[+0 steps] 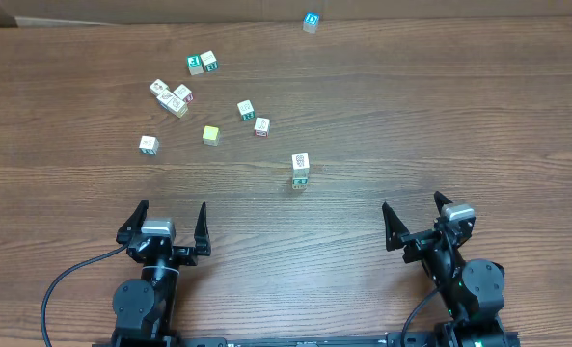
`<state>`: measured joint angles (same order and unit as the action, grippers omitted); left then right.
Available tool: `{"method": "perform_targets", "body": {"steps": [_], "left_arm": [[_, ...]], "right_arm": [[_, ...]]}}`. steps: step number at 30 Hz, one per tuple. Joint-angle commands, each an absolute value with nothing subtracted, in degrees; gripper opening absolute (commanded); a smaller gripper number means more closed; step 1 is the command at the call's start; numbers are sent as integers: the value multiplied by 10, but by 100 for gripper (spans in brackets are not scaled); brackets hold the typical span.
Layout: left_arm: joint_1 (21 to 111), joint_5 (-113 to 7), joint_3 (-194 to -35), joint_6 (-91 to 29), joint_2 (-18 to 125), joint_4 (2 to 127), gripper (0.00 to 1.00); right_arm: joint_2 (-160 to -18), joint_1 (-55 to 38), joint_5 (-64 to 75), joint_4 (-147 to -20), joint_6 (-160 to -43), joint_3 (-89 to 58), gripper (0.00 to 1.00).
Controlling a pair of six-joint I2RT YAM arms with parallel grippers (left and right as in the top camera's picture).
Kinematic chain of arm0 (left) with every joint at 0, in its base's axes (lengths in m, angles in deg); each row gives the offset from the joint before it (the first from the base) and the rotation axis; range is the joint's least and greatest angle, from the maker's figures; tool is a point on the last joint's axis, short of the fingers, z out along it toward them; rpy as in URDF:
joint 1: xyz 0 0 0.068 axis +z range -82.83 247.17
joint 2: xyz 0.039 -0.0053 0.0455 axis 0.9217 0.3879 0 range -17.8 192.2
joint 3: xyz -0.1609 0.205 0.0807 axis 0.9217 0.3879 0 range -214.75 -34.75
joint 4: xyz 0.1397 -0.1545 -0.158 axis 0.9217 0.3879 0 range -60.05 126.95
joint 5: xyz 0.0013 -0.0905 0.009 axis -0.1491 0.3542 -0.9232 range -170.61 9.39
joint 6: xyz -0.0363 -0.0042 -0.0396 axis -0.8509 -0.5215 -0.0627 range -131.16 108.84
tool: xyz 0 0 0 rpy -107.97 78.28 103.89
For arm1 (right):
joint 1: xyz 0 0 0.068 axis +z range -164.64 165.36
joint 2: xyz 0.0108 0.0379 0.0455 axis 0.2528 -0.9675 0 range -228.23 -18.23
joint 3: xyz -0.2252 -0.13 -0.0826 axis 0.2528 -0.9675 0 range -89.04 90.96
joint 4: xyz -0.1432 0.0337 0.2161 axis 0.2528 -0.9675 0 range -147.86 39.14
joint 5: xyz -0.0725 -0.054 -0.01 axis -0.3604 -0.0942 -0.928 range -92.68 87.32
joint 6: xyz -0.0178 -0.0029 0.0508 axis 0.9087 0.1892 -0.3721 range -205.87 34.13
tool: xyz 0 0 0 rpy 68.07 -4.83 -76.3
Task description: Form a tower
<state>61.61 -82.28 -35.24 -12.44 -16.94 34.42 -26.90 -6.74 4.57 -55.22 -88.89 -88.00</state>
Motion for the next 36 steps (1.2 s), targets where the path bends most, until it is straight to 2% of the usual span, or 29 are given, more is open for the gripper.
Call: {"method": "perform_targets", "body": {"steps": [1, 16, 36], "left_arm": [[620, -818, -350, -115, -175, 343, 99], [620, -818, -350, -115, -175, 343, 99], [620, -818, -350, -115, -175, 343, 99]], "right_arm": [[-246, -70, 49, -550, -890, -886, 100], [-184, -70, 49, -550, -890, -886, 100], [-184, -88, 49, -550, -890, -886, 100]]}}
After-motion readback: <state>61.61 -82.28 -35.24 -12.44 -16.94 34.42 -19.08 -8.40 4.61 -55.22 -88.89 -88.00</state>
